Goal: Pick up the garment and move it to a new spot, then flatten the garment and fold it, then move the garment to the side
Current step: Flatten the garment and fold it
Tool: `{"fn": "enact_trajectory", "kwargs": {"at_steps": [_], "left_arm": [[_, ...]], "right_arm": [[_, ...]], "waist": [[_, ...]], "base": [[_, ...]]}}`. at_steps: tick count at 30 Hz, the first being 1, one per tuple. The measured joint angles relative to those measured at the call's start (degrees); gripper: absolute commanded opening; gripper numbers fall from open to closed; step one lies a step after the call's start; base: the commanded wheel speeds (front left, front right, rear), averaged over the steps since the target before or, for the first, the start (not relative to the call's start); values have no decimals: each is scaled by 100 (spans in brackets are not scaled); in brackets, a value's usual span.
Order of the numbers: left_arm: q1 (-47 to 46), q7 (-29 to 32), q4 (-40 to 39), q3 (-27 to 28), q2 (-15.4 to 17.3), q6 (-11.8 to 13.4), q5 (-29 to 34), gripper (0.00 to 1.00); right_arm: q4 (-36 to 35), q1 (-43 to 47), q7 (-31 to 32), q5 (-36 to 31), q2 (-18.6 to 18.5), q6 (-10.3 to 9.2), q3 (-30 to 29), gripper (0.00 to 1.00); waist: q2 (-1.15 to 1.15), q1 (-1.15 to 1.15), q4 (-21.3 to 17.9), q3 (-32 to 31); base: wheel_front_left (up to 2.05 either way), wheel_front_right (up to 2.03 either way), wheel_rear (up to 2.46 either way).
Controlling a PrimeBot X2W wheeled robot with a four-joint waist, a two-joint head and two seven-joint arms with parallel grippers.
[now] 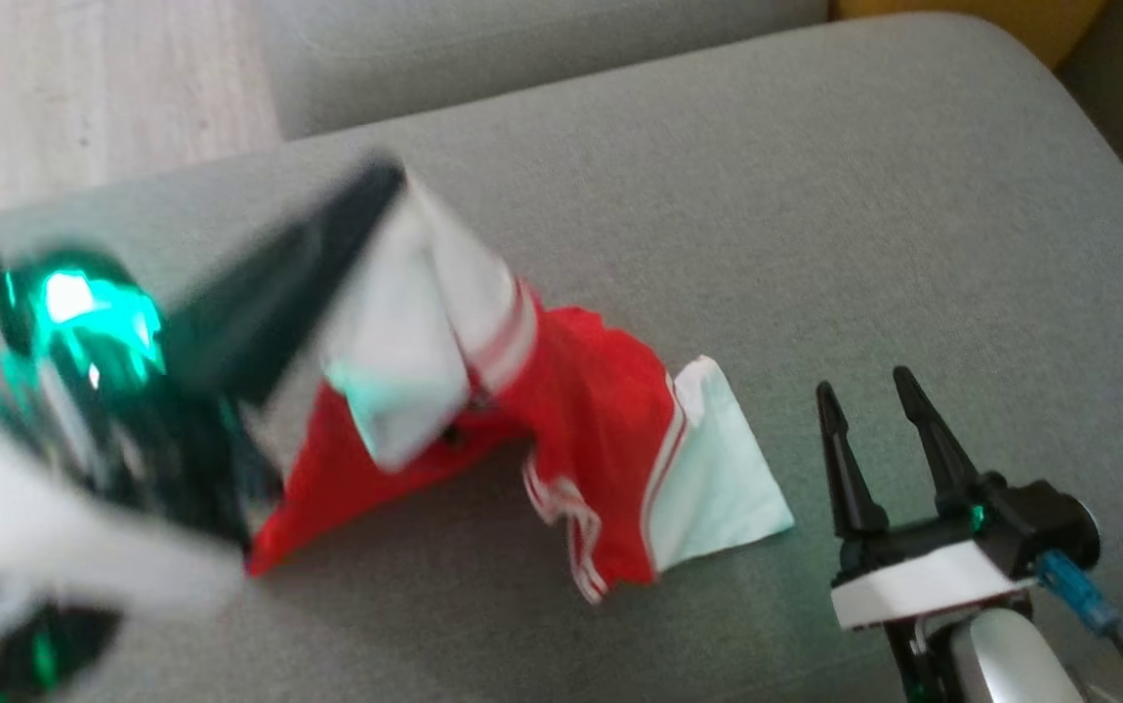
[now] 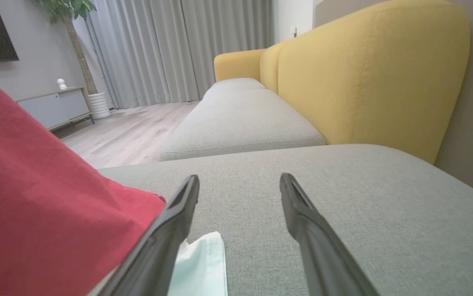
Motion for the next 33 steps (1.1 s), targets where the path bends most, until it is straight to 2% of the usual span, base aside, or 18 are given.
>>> {"fn": "enact_trajectory", "kwargs": {"at_steps": [2, 6, 9, 12, 16, 22, 23, 24, 25, 26, 27, 33], "left_arm": [[-552, 199, 467, -32, -116, 30, 45, 0], [-1722, 555, 1622, -346, -578, 91, 247, 0], [-2559, 733, 2648, -686, -890, 15, 699, 0], [-3208, 622, 3767, -883, -1160, -76, 1274, 0], [-3783, 64, 5060, -1037, -1378, -290, 2019, 0], [-4378, -1377, 6561, -1013, -1728, -368, 2821, 0], [-4415, -1522, 6771, -1029, -1786, -400, 2884, 4], [-4421, -1628, 6959, -1063, -1841, -415, 2930, 22], [-4414, -1733, 7145, -1109, -1895, -461, 2963, 44], [-4414, -1733, 7145, -1109, -1895, -461, 2963, 89], [-4406, -1806, 7317, -1132, -1950, -505, 2974, 100], [-4360, -2231, 7863, -1136, -2068, -662, 2956, 100]], "right_arm": [[-12, -113, 0, 54, 0, 0, 35, 100], [-75, -395, 0, 177, 0, 0, 109, 100], [-101, -537, 0, 243, 0, 0, 220, 100], [-138, -664, -1, 343, 0, 0, 285, 100], [-178, -836, -1, 443, 0, 0, 401, 100], [-203, -899, -1, 524, 0, 0, 445, 100], [-202, -899, -1, 524, 0, 0, 445, 100], [-201, -899, -1, 525, 0, 0, 445, 100], [-200, -899, 0, 526, 0, 0, 445, 100], [-200, -899, 0, 526, 0, 0, 445, 100], [-200, -898, -1, 528, 0, 0, 443, 100], [-199, -896, 0, 521, 0, 0, 411, 100]], "waist": [[0, 1, -68, 115], [0, 1, -226, 412], [0, 2, -359, 672], [0, 2, -515, 926], [0, 2, -768, 1211], [0, 2, -1111, 1485], [0, 1, -1148, 1506], [0, 1, -1175, 1518], [0, 1, -1192, 1518], [0, 1, -1192, 1518], [0, 2, -1194, 1507], [0, 0, -1077, 1415]], "base": [[0, 0, 0], [0, 0, 0], [0, 0, 0], [0, 0, 0], [0, 0, 0], [0, 0, 0], [0, 0, 0], [0, 0, 0], [0, 0, 0], [0, 0, 0], [0, 0, 0], [0, 0, 0]]}}
